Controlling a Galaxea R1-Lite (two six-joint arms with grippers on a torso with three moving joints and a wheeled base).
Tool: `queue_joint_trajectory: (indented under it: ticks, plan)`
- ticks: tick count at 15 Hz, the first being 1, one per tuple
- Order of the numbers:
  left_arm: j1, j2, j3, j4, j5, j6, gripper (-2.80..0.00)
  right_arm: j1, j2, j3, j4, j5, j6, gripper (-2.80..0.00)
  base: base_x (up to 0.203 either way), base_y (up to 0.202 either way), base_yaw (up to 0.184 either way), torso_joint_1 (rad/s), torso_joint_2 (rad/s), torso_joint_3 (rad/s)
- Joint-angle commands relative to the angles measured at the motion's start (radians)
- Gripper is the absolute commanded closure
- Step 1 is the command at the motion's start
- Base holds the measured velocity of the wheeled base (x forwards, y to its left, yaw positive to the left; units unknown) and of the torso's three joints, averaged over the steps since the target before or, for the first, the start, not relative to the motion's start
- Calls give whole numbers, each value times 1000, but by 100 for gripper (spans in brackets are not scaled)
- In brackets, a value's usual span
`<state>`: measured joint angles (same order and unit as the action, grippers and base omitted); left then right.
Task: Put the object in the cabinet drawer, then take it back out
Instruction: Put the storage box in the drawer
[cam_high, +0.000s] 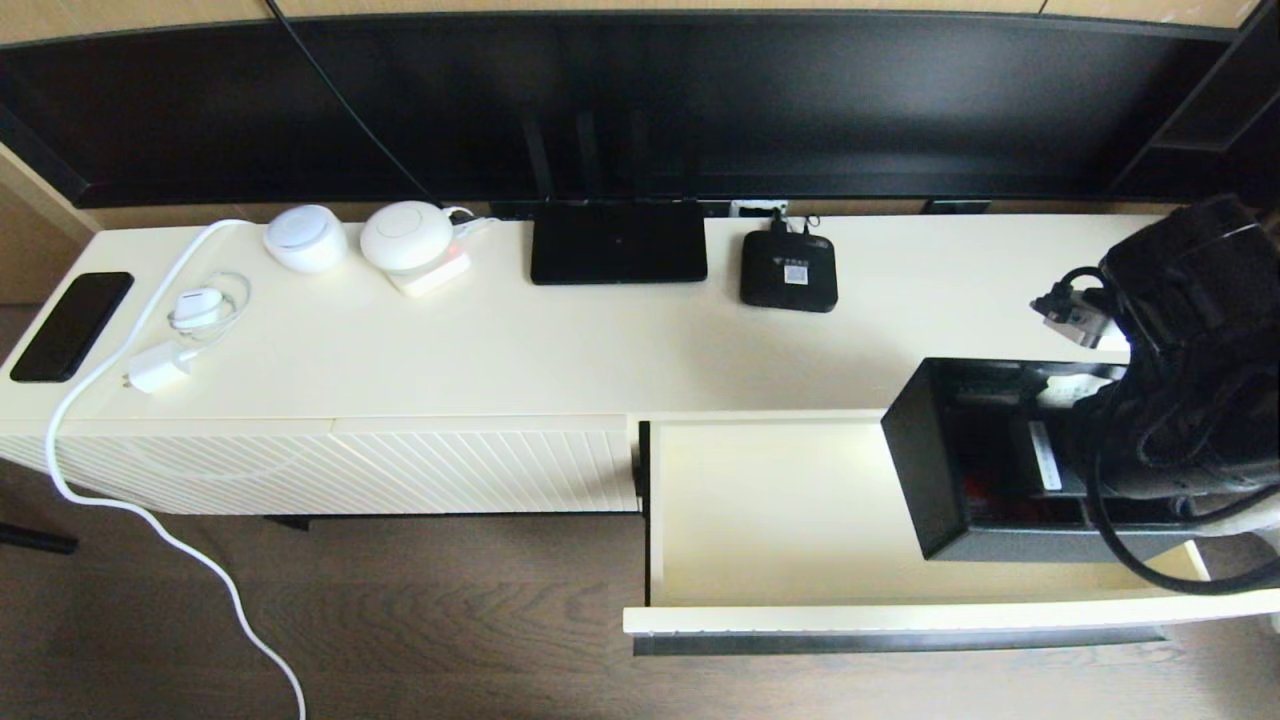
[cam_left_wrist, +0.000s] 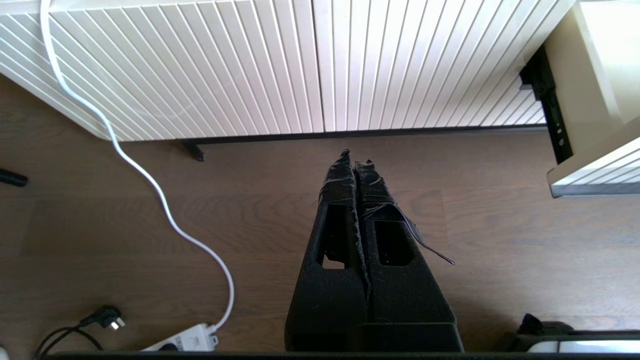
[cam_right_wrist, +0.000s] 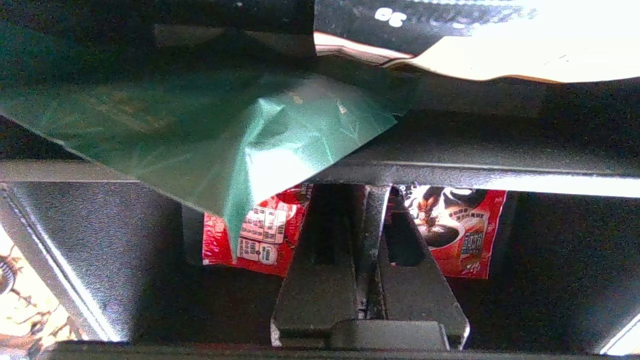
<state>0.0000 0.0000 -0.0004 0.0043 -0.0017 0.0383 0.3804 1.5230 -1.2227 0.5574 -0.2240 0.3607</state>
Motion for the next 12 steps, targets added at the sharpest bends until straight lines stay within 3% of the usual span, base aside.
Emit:
queue_joint_trajectory:
  ticks: [1,6,12]
  plan:
    - [0,2,0,0,0,0,0,20,-11,93,-50,-1,13,0,0,0,0,0,0,0]
    - [0,2,0,0,0,0,0,25,93,231,-287,-13,22,0,0,0,0,0,0,0]
    - [0,2,0,0,0,0,0,25,193,234,-425,-35,-27,0,0,0,0,0,0,0]
